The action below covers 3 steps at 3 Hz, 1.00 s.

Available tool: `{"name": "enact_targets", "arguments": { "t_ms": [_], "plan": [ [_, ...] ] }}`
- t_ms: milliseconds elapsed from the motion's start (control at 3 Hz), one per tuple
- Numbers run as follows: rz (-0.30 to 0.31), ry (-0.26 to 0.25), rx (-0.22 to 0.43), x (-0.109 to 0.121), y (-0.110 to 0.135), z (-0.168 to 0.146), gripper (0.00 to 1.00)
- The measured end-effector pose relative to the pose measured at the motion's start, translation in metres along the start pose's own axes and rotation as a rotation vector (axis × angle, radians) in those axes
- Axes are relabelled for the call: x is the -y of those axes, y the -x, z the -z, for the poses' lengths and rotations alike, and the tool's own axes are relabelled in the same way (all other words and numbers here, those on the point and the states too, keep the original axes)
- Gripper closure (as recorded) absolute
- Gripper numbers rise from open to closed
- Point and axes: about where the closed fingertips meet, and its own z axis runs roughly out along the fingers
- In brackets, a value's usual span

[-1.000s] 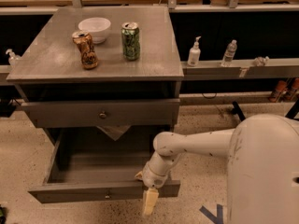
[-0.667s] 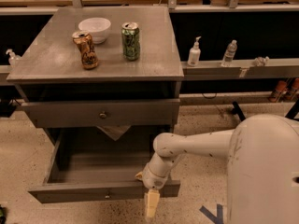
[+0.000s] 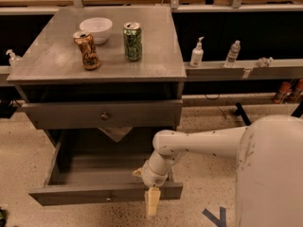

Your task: Open middle drawer

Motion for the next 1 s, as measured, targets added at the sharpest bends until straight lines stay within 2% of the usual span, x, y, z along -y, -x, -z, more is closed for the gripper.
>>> {"name": "enact_targets", "arguments": {
  "t_ms": [333, 667, 1000],
  "plan": [
    [0.089, -0.057, 0.100, 0.011, 0.031, 0.013, 0.00],
    [0.133, -0.119, 0.317, 0.012, 0.021, 0.041, 0.00],
    [0.178, -0.173, 0.351, 0.004, -0.009, 0.062, 0.00]
  ]
}}
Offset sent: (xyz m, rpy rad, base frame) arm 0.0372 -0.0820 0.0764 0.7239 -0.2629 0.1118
